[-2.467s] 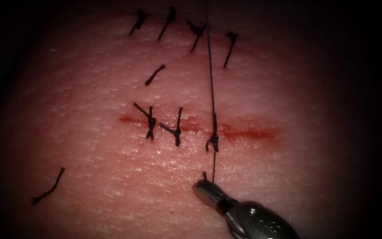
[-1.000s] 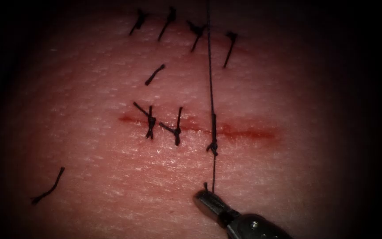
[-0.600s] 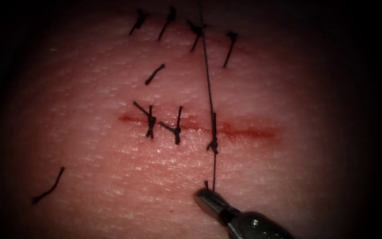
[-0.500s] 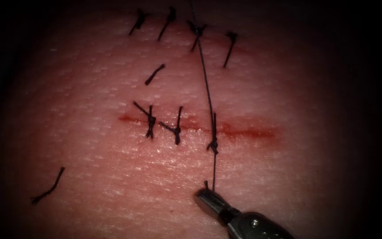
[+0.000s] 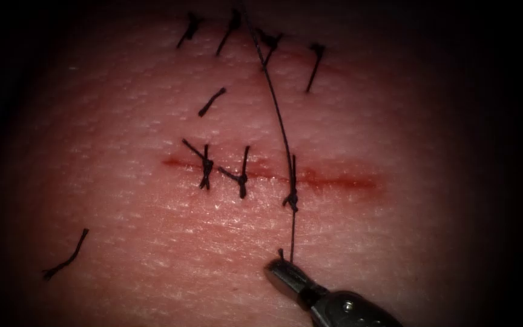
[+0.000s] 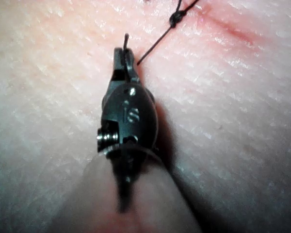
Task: Wound Closure
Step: Regrasp the suture with the left tool, then continue to tension the knot
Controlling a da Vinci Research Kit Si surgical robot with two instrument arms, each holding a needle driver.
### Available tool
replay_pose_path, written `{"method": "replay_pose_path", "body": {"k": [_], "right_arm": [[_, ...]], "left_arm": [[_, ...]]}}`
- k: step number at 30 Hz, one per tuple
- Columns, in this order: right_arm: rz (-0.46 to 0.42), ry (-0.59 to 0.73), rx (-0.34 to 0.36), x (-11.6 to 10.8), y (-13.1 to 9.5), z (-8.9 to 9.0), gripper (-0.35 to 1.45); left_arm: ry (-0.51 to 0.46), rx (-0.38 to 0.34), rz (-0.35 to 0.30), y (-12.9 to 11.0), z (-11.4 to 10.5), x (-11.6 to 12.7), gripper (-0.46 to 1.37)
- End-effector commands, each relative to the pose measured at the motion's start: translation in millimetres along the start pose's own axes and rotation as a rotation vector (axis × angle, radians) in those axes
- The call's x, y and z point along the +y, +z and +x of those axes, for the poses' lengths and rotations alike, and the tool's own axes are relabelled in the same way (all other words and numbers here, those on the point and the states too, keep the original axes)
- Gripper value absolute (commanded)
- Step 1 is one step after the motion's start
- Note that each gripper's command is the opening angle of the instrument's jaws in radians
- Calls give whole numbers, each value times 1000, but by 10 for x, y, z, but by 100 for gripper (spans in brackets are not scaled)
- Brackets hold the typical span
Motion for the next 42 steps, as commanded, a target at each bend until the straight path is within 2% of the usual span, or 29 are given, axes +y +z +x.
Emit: {"method": "replay_pose_path", "body": {"k": [1,4,7,9,10,11,14,19,22,25,29,33,35,38,40,42], "right_arm": [[-7,-6,0,0,0,0,-35],[-7,-6,0,0,0,0,-35],[-5,-5,3,0,2,0,-35],[-6,-5,4,-1,4,0,-35],[-6,-5,4,-1,4,0,-35],[-4,-5,3,-1,4,0,-35],[-4,-5,3,-1,4,1,-35],[-4,-5,3,-1,4,1,-35],[-4,-5,3,0,5,1,-35],[-4,-5,3,1,6,2,-35],[-4,-11,3,1,6,2,-35],[-5,-10,3,0,7,2,-35],[-6,-10,3,0,8,2,-35],[-5,-15,3,-3,10,2,-35],[-5,-15,3,-4,11,2,-35],[-5,-15,3,-4,11,2,-35]], "left_arm": [[-22,-2,-34,-16,-8,15,134],[-44,9,-61,-39,-22,38,130],[-80,47,-90,-71,-48,78,124],[-91,48,-104,-90,-69,107,121],[-95,47,-107,-92,-71,110,121],[-107,40,-114,-101,-84,127,120],[-133,28,-126,-113,-108,156,117],[-186,11,-159,-129,-161,221,113],[-171,1,-185,-137,-190,257,114],[-159,4,-179,-147,-203,275,117],[-163,54,-184,-175,-218,294,113],[-168,57,-189,-193,-241,309,82],[-175,54,-179,-190,-252,314,79],[-179,52,-169,-171,-266,318,82],[-163,54,-159,-155,-270,315,109],[-116,59,-148,-138,-269,307,124]]}}
